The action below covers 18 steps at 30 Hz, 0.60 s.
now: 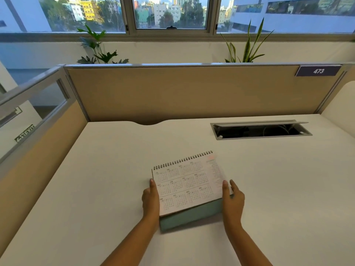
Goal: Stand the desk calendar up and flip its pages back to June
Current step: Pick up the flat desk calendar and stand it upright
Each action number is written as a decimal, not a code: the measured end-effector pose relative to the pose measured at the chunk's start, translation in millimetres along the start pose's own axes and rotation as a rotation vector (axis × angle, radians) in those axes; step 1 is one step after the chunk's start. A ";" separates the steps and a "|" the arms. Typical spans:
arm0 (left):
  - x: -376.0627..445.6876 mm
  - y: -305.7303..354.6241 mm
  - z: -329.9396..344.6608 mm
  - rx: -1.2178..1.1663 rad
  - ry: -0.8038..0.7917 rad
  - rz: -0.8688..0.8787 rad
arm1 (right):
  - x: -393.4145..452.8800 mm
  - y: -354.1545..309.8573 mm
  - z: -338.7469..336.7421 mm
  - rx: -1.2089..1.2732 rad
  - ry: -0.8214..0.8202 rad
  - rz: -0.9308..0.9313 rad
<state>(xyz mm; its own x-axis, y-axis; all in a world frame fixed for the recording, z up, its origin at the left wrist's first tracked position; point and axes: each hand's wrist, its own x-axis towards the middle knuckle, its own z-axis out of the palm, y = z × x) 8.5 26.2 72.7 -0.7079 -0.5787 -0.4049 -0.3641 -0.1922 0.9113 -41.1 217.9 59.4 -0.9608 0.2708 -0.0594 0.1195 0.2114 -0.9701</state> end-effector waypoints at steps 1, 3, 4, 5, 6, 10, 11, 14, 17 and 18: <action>-1.1 3.9 0.4 -0.052 0.025 0.000 | 0.2 -0.6 -0.6 0.041 -0.016 -0.013; -3.2 10.3 -0.7 -0.142 0.026 -0.010 | 1.4 -3.7 -2.3 0.104 -0.036 -0.044; -3.6 15.0 -1.9 -0.160 0.018 0.016 | 1.5 -6.8 -2.6 0.141 -0.035 -0.063; -5.0 21.0 -2.8 -0.168 0.008 0.063 | 0.9 -10.6 -2.8 0.173 -0.040 -0.083; -6.0 26.6 -3.4 -0.166 -0.005 0.114 | 0.5 -14.3 -2.3 0.190 -0.055 -0.107; -9.3 37.4 -6.8 -0.143 -0.033 0.227 | 1.2 -20.5 -0.8 0.170 -0.118 -0.132; -9.1 35.7 -7.7 -0.124 -0.053 0.234 | 1.5 -20.2 -0.7 0.159 -0.121 -0.139; -10.8 32.1 -10.0 -0.115 -0.111 0.246 | 1.7 -20.5 -1.9 0.067 -0.133 -0.165; -8.2 33.9 -11.5 -0.082 -0.149 0.223 | -0.4 -16.8 -2.0 -0.020 -0.153 -0.145; -7.7 32.2 -12.8 -0.080 -0.166 0.210 | -3.4 -13.4 -1.6 -0.033 -0.163 -0.129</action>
<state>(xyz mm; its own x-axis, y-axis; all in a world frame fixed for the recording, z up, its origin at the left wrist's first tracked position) 9.9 14.3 106.1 -0.8547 -0.4758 -0.2074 -0.1548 -0.1477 0.9768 -39.1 215.7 73.0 -0.9961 0.0843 0.0245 -0.0012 0.2662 -0.9639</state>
